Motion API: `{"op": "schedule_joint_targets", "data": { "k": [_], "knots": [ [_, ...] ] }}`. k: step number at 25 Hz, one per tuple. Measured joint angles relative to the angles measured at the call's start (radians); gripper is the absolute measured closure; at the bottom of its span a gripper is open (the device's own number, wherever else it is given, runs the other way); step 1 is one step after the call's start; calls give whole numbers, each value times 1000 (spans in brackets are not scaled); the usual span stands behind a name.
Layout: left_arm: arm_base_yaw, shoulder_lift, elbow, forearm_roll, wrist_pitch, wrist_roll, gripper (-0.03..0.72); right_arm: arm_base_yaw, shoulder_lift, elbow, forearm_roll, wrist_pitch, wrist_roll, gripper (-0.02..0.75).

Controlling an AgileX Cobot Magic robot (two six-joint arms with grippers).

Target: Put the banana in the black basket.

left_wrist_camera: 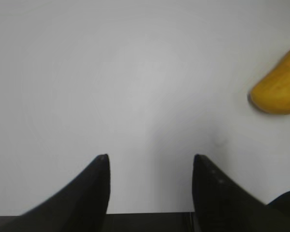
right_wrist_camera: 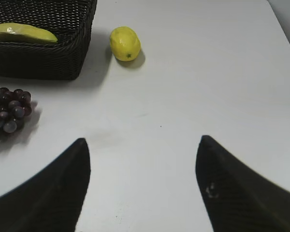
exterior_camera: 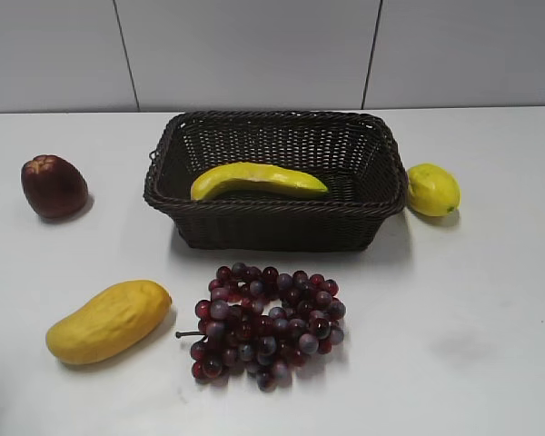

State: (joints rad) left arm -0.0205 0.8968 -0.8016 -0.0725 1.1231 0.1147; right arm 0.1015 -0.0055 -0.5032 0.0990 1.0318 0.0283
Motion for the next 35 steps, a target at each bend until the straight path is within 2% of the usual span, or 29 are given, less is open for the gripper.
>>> {"op": "schedule_joint_targets", "data": {
  "k": [15,35],
  "knots": [
    [0,-463,220,0,2,0,159,0,0,0,0,0,0,220],
    [0,-899,293,-3,-73,0,159,0,0,0,0,0,0,220]
  ]
}}
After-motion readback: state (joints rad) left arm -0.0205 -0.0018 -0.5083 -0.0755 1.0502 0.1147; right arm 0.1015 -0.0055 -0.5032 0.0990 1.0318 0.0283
